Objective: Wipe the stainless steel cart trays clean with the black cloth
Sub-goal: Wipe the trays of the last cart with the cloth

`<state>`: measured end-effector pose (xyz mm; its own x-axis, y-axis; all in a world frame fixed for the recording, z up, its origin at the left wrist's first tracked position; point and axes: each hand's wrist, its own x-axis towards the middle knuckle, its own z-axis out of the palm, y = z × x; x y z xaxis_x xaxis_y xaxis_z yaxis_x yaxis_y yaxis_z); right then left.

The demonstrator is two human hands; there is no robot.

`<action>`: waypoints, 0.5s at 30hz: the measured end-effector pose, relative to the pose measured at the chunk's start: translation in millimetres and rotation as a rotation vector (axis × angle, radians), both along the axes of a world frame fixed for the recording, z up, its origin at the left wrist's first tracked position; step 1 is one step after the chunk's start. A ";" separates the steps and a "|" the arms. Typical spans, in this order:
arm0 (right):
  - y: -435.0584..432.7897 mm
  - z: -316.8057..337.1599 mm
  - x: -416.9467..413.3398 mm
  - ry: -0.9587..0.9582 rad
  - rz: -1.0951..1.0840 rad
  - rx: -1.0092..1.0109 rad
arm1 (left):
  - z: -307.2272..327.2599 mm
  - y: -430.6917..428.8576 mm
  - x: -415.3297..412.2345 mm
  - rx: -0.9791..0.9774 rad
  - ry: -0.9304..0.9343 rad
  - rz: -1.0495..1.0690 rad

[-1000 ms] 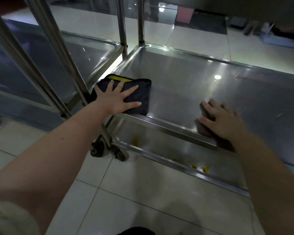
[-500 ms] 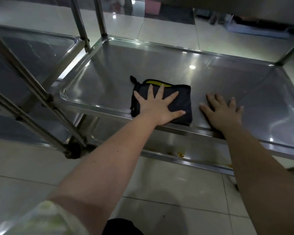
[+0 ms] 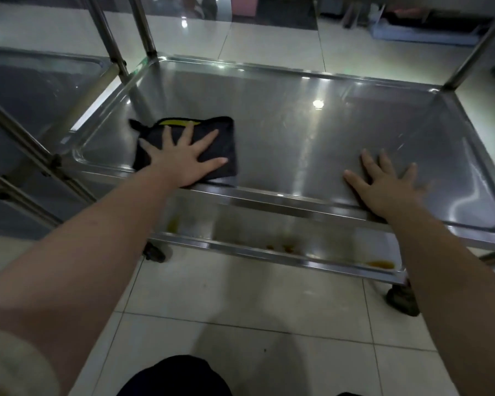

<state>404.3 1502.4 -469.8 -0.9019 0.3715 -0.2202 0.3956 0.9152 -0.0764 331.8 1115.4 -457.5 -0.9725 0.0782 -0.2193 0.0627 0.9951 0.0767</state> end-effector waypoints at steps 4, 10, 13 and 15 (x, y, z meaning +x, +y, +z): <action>-1.5 1.0 -1.1 0.104 -0.031 -0.113 | -1.0 132.5 17.3 -0.001 0.060 -0.223; 15.2 5.3 15.0 0.649 -0.293 -0.981 | -5.2 254.1 53.4 0.050 0.031 -0.429; 8.0 13.6 33.4 0.640 -0.092 -1.068 | -0.6 243.8 52.9 0.192 0.053 -0.398; 4.7 13.7 45.3 0.591 0.101 -0.872 | 3.9 228.3 53.8 0.242 0.119 -0.419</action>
<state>449.6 1507.1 -456.1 -0.9708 0.2136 0.1090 0.0065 0.4776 -0.8786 385.6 1343.7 -453.6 -0.8639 0.5024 -0.0362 0.4755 0.8372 0.2702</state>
